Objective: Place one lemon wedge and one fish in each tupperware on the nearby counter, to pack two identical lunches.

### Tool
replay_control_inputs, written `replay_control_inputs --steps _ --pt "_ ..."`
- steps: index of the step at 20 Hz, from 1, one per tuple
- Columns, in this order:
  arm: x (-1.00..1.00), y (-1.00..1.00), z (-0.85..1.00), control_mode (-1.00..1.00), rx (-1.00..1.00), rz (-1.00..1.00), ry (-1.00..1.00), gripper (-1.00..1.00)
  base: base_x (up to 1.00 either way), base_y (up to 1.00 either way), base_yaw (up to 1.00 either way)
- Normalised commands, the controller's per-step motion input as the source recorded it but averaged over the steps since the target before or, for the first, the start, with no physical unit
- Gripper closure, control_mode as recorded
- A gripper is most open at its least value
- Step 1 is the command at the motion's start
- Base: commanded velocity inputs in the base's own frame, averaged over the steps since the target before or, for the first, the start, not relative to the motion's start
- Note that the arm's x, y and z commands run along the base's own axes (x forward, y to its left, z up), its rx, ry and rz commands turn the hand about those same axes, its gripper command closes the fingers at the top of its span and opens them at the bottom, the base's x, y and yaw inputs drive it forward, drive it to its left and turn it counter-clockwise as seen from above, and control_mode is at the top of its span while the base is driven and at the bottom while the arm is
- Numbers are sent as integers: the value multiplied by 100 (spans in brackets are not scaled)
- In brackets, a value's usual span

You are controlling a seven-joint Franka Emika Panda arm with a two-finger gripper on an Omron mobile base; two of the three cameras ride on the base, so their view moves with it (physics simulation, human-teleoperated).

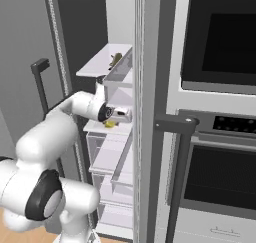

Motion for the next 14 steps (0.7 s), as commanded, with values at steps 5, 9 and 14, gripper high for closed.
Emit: replay_control_inputs --steps 5,9,14 --pt "-99 38 79 -100 0 2 2 100 0 0 0" --pt "-100 39 6 -100 0 0 0 100 0 0 0" --pt "-96 17 -1 -100 0 0 0 100 0 0 0"
